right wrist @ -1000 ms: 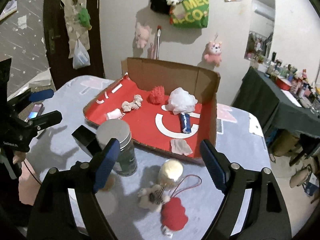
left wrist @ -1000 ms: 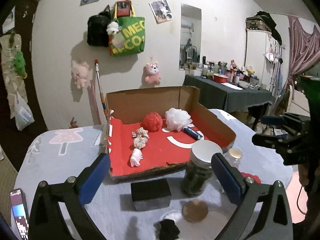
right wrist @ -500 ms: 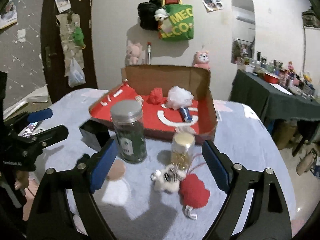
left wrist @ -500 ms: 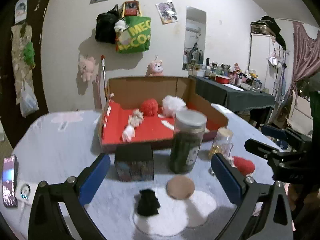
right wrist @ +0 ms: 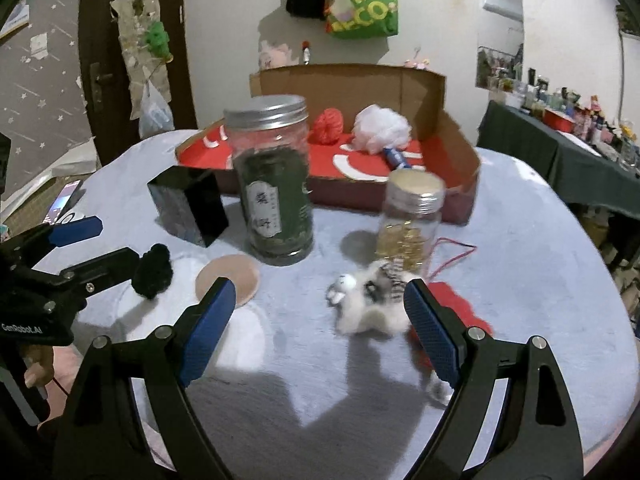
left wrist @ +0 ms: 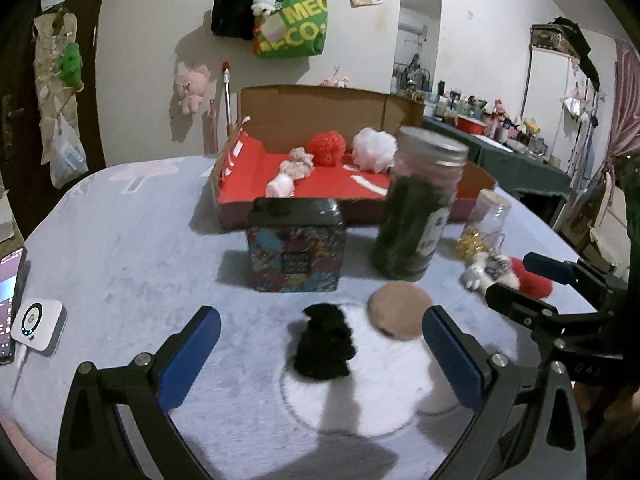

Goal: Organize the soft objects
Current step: 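Grasp the black fuzzy pom with the left tool while the right tool grasps the beige sponge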

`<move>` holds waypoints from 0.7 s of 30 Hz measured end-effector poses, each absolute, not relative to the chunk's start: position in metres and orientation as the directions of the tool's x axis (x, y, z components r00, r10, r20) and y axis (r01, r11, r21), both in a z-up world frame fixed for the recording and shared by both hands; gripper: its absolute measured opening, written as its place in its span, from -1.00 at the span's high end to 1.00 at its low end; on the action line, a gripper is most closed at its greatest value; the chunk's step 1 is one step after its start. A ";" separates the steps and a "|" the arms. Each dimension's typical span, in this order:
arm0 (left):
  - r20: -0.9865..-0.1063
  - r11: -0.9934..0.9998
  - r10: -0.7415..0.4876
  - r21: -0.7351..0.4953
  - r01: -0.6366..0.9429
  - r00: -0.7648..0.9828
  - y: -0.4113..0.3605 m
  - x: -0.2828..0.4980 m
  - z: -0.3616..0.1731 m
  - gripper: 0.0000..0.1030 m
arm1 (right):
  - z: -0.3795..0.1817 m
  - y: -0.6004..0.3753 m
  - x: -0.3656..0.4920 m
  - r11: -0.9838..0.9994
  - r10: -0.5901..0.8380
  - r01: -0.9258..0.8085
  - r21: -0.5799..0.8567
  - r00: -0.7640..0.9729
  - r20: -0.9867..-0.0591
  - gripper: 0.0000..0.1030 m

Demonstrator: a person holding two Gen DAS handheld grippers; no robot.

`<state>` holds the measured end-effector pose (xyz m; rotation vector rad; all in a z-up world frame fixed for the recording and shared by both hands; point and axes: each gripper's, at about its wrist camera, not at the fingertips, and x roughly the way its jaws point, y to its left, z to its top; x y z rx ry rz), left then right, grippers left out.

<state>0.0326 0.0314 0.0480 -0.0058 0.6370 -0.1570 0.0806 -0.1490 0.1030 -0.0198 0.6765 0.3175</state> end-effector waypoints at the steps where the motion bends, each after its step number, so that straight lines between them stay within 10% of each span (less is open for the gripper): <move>1: -0.599 0.989 -0.143 -0.046 0.144 0.788 0.033 0.033 0.046 -0.95 | 0.102 -0.146 0.083 0.948 0.294 -0.305 0.093 0.726 -0.622 -0.68; 21: -0.701 0.958 -0.248 -0.074 0.277 0.669 0.045 0.056 0.022 -0.04 | 0.078 -0.091 0.121 0.854 0.453 -0.491 0.173 0.537 -0.712 -0.44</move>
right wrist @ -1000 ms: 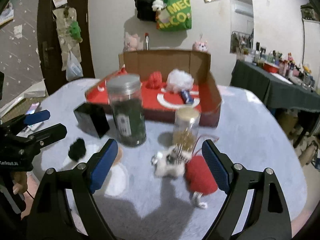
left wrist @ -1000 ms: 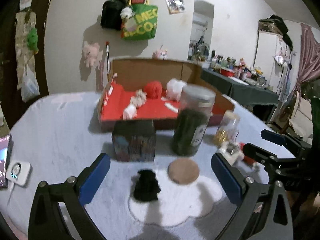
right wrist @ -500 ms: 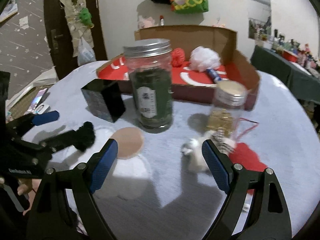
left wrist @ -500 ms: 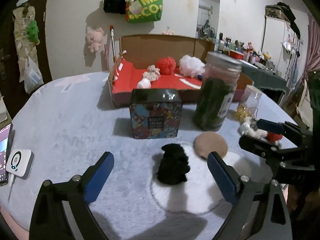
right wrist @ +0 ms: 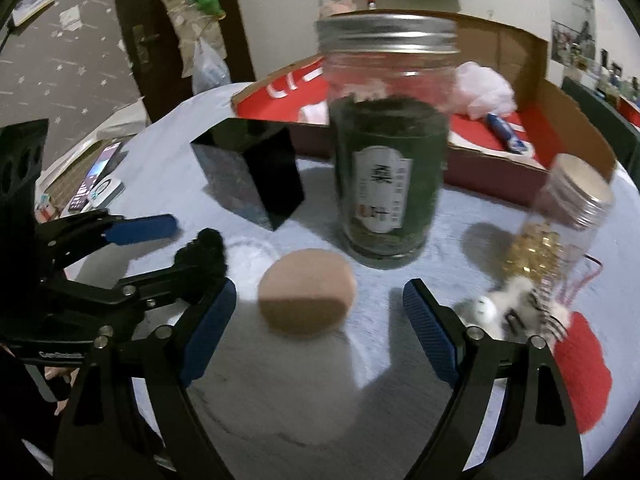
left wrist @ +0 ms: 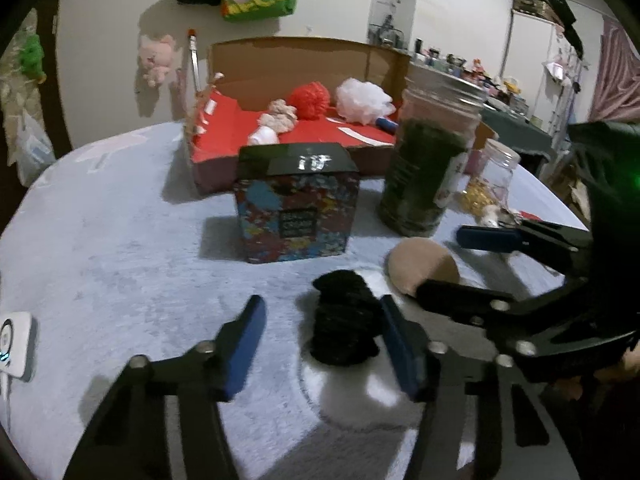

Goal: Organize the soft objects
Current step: 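Grasp the black fuzzy pom with the left tool while the right tool grasps the beige sponge, then carry the black pom and beige sponge into the box and open both tools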

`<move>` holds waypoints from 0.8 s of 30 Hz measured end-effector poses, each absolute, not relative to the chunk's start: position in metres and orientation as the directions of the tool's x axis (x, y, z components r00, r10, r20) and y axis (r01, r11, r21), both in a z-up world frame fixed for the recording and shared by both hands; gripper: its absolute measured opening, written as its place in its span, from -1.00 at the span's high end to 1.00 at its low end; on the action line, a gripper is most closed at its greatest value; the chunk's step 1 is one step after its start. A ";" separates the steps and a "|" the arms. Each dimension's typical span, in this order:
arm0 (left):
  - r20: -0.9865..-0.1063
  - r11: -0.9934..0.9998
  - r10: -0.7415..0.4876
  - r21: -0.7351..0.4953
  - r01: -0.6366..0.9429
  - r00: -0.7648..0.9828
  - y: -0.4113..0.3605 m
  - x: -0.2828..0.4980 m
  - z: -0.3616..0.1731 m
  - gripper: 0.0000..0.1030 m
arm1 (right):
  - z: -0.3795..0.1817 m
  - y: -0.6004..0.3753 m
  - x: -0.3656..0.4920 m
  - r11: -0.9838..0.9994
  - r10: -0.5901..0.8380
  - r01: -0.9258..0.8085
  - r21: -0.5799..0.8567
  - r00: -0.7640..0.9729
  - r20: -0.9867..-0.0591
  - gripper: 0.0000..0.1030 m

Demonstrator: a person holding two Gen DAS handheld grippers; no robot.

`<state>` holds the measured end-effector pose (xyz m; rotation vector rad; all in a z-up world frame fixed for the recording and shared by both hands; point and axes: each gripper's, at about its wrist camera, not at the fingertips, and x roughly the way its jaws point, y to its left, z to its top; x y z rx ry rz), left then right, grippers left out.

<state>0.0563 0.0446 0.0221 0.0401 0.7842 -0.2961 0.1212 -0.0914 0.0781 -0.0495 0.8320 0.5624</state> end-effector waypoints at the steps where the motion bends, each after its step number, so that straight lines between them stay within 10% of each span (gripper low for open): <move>1: -0.704 0.952 -0.268 -0.088 0.295 0.657 0.044 0.057 0.021 0.09 | 0.077 -0.089 0.122 0.850 0.453 -0.498 0.169 0.529 -0.717 -0.25; 9: -0.701 0.932 -0.304 -0.079 0.355 0.645 0.031 0.057 0.021 0.49 | 0.075 -0.086 0.117 0.831 0.465 -0.535 0.150 0.523 -0.714 0.65; 24: -0.629 0.873 -0.429 -0.105 0.476 0.649 -0.010 0.055 0.056 0.54 | 0.115 -0.142 0.090 0.877 0.442 -0.452 0.162 0.630 -0.639 0.70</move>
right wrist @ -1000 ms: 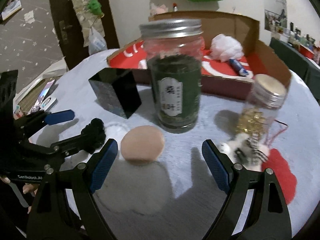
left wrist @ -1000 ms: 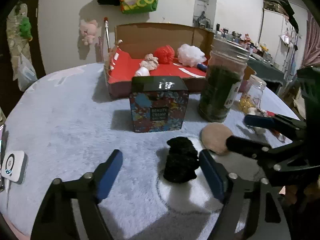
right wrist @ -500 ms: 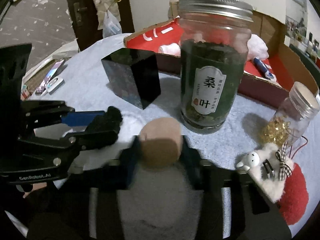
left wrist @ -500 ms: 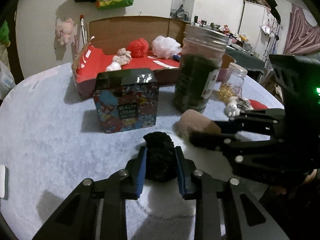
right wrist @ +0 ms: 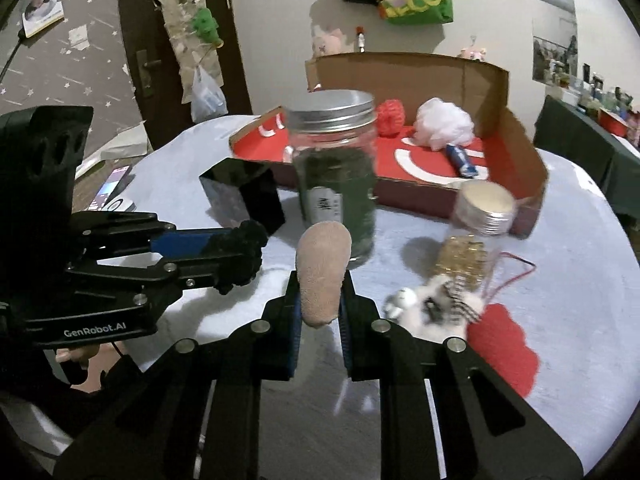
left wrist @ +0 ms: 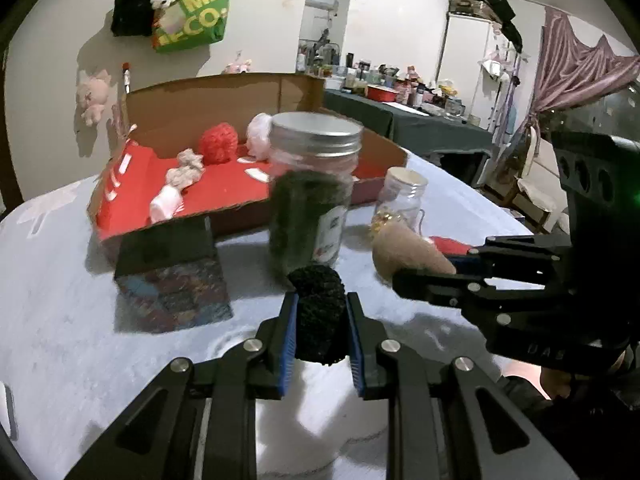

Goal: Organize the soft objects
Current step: 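Carry the black pom and beige sponge into the box and open both tools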

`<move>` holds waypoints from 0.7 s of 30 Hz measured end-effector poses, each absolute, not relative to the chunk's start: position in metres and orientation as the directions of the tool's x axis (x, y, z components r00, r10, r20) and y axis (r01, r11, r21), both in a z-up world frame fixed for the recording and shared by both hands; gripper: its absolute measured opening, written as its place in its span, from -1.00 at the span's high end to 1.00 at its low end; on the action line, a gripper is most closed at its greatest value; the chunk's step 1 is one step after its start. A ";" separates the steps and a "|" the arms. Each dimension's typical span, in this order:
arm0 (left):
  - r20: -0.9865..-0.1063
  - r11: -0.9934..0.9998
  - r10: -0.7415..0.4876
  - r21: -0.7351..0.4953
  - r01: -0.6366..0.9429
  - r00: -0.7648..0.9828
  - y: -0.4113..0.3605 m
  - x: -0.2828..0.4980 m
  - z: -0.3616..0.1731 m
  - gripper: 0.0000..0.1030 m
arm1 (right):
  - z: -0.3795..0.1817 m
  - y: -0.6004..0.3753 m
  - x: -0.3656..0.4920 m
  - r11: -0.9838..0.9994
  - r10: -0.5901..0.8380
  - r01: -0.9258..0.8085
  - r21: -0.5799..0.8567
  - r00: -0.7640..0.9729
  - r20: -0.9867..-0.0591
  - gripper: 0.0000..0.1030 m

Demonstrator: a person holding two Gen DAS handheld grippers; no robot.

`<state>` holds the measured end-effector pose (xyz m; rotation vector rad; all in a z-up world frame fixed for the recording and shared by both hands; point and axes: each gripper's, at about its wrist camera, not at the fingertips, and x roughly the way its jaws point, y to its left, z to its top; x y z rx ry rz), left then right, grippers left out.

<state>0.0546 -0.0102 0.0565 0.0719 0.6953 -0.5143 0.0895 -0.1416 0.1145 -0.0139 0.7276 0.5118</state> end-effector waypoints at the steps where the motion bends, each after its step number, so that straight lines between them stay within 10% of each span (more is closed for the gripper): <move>1: -0.629 0.871 -0.431 -0.105 0.479 0.647 -0.013 0.056 0.057 0.54 | 0.115 -0.144 0.089 0.879 0.440 -0.449 0.162 0.631 -0.639 0.70; 21: -0.643 0.884 -0.412 -0.112 0.453 0.645 -0.009 0.062 0.054 0.54 | 0.110 -0.154 0.091 0.880 0.439 -0.442 0.173 0.617 -0.653 0.70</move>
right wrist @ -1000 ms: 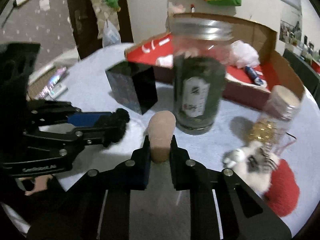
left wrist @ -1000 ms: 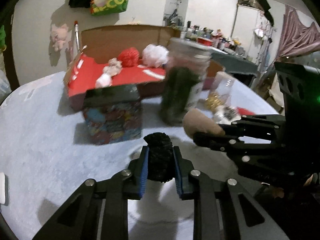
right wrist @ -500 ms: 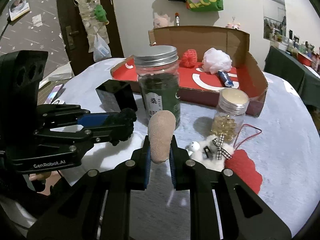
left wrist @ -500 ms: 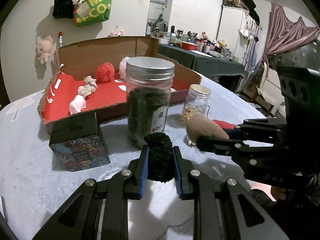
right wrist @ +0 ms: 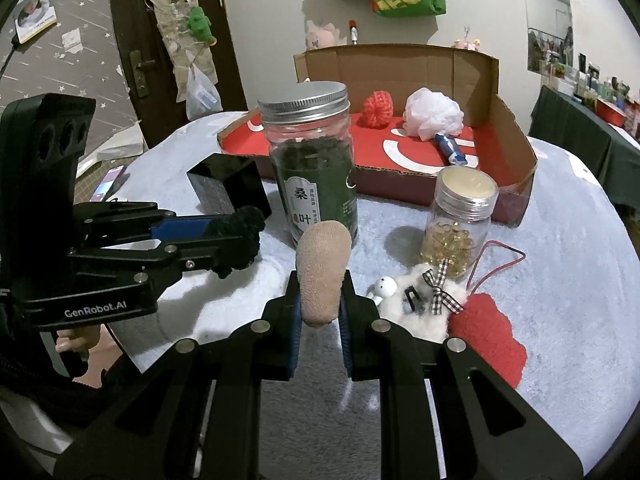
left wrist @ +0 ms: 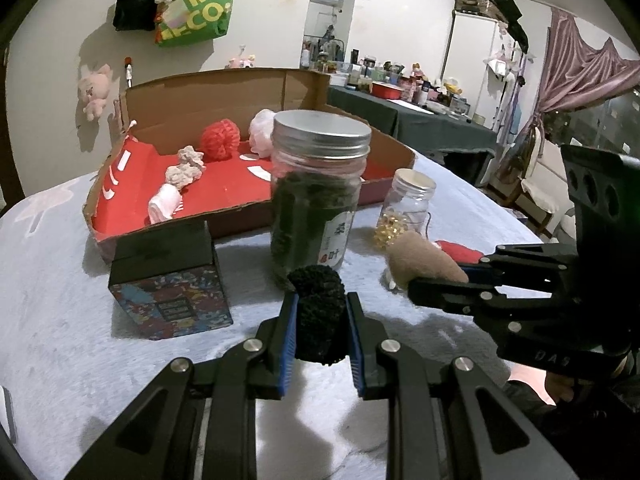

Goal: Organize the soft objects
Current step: 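Carry the black pom and beige sponge into the box and open both tools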

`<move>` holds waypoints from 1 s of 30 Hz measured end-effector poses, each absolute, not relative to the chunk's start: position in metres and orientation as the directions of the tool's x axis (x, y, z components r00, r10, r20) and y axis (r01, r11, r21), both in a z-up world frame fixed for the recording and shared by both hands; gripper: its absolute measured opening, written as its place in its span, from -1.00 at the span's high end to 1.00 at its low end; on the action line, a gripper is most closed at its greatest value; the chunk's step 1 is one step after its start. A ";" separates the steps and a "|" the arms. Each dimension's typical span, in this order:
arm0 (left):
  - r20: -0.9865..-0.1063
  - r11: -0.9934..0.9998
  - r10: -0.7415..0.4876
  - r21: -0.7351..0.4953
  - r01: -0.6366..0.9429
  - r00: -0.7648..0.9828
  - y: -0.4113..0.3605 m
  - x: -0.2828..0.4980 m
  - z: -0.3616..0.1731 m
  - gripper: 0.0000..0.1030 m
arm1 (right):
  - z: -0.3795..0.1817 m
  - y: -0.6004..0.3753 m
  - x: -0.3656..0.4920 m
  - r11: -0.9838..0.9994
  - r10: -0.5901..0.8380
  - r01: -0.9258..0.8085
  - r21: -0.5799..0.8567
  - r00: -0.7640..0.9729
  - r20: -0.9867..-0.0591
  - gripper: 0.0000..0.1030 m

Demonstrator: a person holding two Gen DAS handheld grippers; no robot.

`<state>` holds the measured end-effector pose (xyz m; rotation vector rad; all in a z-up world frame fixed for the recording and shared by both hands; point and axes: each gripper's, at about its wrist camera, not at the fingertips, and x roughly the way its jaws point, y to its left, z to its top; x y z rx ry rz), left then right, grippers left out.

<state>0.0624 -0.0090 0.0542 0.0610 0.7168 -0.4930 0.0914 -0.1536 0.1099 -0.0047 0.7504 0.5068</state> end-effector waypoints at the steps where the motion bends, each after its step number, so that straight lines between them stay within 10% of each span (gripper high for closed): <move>1: -0.644 0.886 -0.410 -0.113 0.449 0.646 -0.007 0.062 0.054 0.54 | 0.110 -0.154 0.092 0.881 0.437 -0.440 0.173 0.617 -0.654 0.70; 30: -0.636 0.962 -0.230 -0.034 0.271 0.737 0.104 0.075 0.049 0.54 | 0.110 -0.255 0.124 0.941 0.312 -0.308 0.137 0.641 -0.701 0.70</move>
